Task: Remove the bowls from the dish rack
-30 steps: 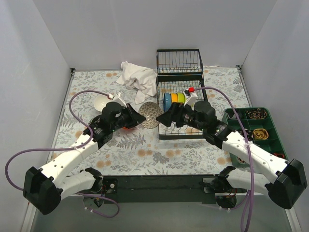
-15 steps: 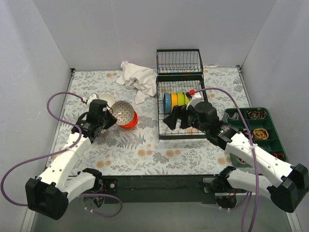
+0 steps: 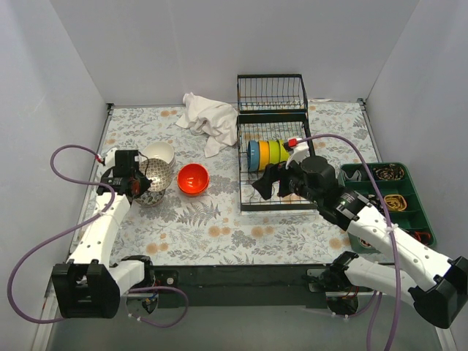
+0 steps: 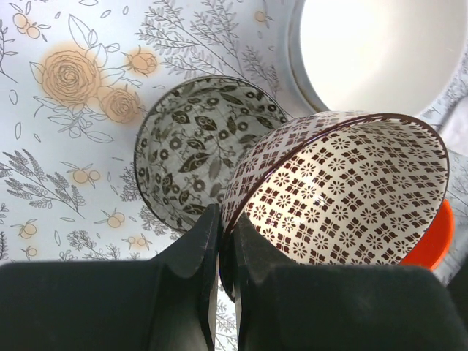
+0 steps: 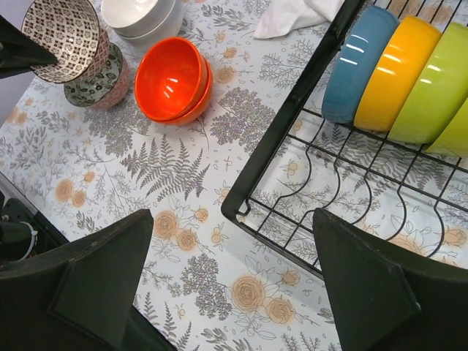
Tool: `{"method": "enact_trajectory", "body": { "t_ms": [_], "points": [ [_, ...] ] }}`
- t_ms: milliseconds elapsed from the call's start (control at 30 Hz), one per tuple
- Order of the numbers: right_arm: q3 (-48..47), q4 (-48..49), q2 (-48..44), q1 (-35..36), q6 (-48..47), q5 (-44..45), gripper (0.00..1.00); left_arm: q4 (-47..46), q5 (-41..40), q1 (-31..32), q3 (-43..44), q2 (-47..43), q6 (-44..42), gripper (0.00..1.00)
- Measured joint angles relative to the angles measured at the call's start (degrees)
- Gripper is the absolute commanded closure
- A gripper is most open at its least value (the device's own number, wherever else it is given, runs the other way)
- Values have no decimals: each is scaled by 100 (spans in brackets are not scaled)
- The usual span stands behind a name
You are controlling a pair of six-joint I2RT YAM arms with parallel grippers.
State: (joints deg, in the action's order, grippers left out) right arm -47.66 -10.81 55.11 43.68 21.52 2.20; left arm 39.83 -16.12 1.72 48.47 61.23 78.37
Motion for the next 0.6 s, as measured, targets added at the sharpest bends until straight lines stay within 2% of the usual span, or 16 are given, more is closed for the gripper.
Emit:
{"method": "enact_trajectory", "body": {
  "t_ms": [300,467,600],
  "points": [
    [157,-164,-313,0,-219,111,2,-313,122,-887,-166,446,-125,100],
    [249,-302,-358,0,-243,203,1,-437,396,-1121,-442,549,-133,100],
    [249,-306,-354,0,-247,221,1,-435,612,-1163,-538,564,-140,87]
  ]
}}
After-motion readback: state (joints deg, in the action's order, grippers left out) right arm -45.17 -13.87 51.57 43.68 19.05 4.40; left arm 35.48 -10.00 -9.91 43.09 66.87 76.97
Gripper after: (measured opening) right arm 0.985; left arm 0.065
